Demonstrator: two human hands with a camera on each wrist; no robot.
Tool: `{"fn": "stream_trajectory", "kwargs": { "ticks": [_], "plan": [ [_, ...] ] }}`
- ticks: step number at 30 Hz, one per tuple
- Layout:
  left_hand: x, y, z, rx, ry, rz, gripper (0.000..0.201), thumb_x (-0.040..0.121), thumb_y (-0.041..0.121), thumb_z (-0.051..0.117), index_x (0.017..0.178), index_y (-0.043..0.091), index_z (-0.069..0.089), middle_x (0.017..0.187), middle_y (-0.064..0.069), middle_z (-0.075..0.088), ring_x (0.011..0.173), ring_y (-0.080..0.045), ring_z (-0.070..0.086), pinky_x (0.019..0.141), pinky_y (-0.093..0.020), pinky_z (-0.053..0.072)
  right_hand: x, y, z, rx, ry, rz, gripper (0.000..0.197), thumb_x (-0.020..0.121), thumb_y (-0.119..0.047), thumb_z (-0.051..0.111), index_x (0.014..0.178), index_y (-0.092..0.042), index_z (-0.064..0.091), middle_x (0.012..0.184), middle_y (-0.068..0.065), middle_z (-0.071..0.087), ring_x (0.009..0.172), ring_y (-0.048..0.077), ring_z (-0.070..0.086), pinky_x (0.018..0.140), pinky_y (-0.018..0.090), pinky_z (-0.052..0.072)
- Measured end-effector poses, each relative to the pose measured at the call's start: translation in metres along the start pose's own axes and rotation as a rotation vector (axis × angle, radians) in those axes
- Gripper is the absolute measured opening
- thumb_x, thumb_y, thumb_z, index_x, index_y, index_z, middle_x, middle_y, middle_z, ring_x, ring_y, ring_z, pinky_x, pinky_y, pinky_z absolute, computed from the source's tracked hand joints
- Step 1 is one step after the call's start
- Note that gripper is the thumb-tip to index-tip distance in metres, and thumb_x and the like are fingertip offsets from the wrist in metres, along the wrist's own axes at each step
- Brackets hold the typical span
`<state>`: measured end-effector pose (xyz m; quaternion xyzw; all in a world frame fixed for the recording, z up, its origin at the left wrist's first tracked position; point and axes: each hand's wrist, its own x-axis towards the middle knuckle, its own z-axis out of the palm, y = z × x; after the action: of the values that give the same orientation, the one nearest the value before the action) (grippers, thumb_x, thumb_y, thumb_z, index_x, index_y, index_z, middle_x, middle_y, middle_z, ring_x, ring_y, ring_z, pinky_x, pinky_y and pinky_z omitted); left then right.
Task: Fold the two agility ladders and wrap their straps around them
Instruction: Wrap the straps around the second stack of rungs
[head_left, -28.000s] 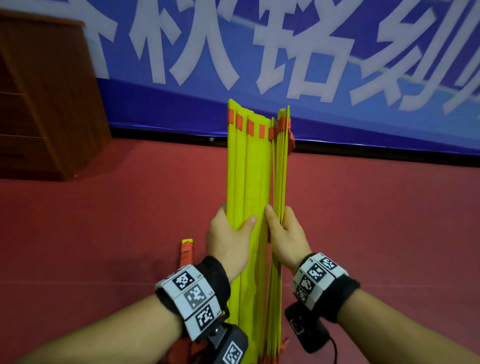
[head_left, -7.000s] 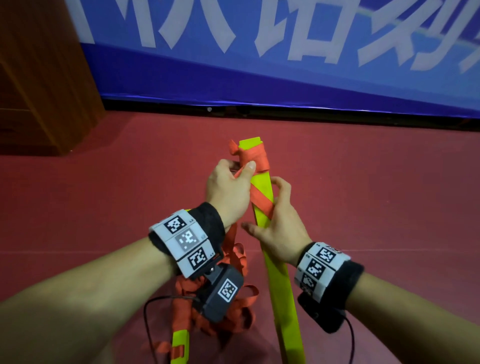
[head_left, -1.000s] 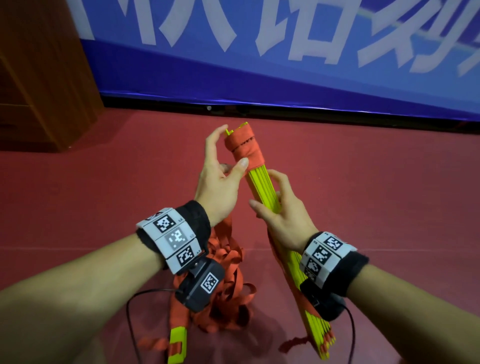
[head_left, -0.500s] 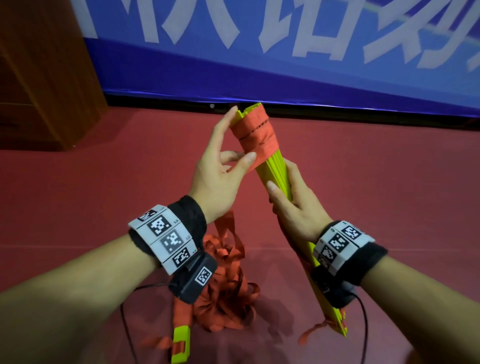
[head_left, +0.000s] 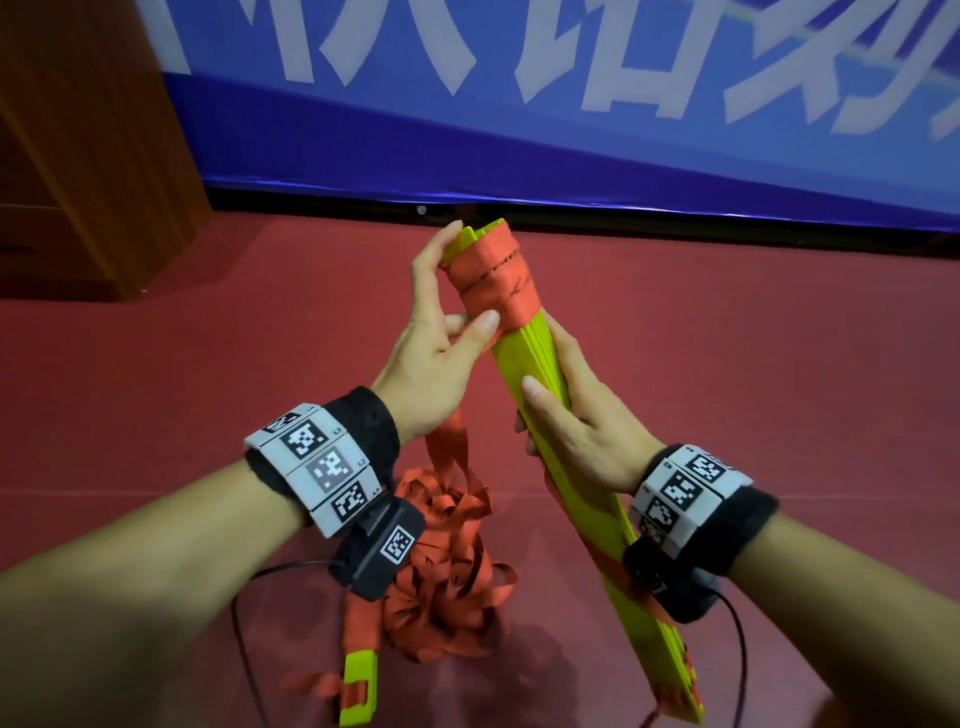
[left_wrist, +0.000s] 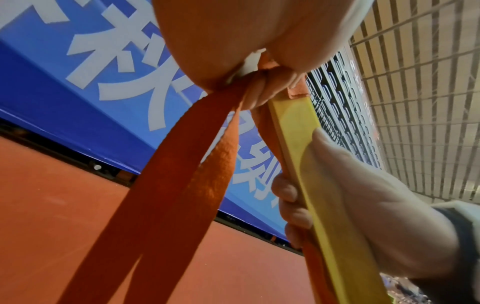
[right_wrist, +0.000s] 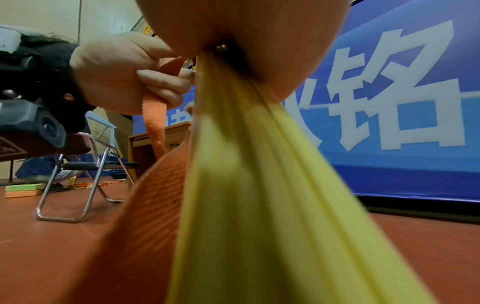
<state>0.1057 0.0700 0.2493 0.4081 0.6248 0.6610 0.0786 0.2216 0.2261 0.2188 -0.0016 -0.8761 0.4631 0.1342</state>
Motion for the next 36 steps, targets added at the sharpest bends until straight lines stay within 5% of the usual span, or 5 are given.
{"fn": "stream_trajectory", "kwargs": {
  "ticks": [4,12,18,30,36],
  "plan": [
    [0.000,-0.004,0.002,-0.011,0.058,-0.002,0.066,0.103,-0.001,0.052,0.154,0.024,0.018,0.111,-0.012,0.068,0.075,-0.007,0.072,0.076,-0.021,0.054,-0.002,-0.002,0.002,0.024,0.004,0.010,0.074,0.100,-0.050,0.047,0.144,-0.070,-0.009,0.089,0.001,0.074,0.076,0.018,0.076,0.079,0.039,0.061],
    [-0.001,-0.013,0.012,0.102,0.189,-0.029,0.066,0.092,0.017,0.060,0.144,0.045,0.031,0.106,0.014,0.069,0.069,-0.032,0.067,0.071,-0.048,0.058,-0.008,0.001,0.016,-0.190,0.134,0.061,0.085,0.092,-0.052,0.067,0.156,-0.050,0.011,0.114,-0.013,0.068,0.092,0.015,0.070,0.086,0.043,0.056],
    [-0.003,-0.012,0.014,0.183,0.249,-0.068,0.063,0.093,0.013,0.063,0.139,0.045,0.034,0.080,0.007,0.065,0.050,-0.016,0.048,0.055,-0.028,0.043,-0.007,0.001,0.031,-0.518,0.171,0.128,0.113,0.080,-0.042,0.080,0.151,-0.050,-0.008,0.143,0.006,0.052,0.112,0.038,0.064,0.082,0.048,0.055],
    [-0.011,-0.002,0.001,0.231,0.141,-0.093,0.076,0.098,0.021,0.063,0.149,0.058,0.021,0.069,-0.012,0.069,0.044,-0.012,0.052,0.054,-0.031,0.045,-0.005,0.006,0.018,-0.429,0.153,0.076,0.103,0.094,-0.030,0.067,0.158,-0.047,-0.012,0.103,0.000,0.067,0.093,0.032,0.067,0.080,0.044,0.053],
    [-0.011,0.005,0.002,0.111,0.106,-0.046,0.084,0.100,0.014,0.062,0.157,0.051,0.012,0.069,-0.003,0.067,0.046,-0.007,0.048,0.053,-0.022,0.042,-0.001,0.012,0.008,-0.307,0.172,0.059,0.102,0.095,-0.028,0.069,0.159,-0.044,-0.009,0.072,-0.013,0.061,0.060,0.000,0.055,0.064,0.020,0.044]
  ]
}}
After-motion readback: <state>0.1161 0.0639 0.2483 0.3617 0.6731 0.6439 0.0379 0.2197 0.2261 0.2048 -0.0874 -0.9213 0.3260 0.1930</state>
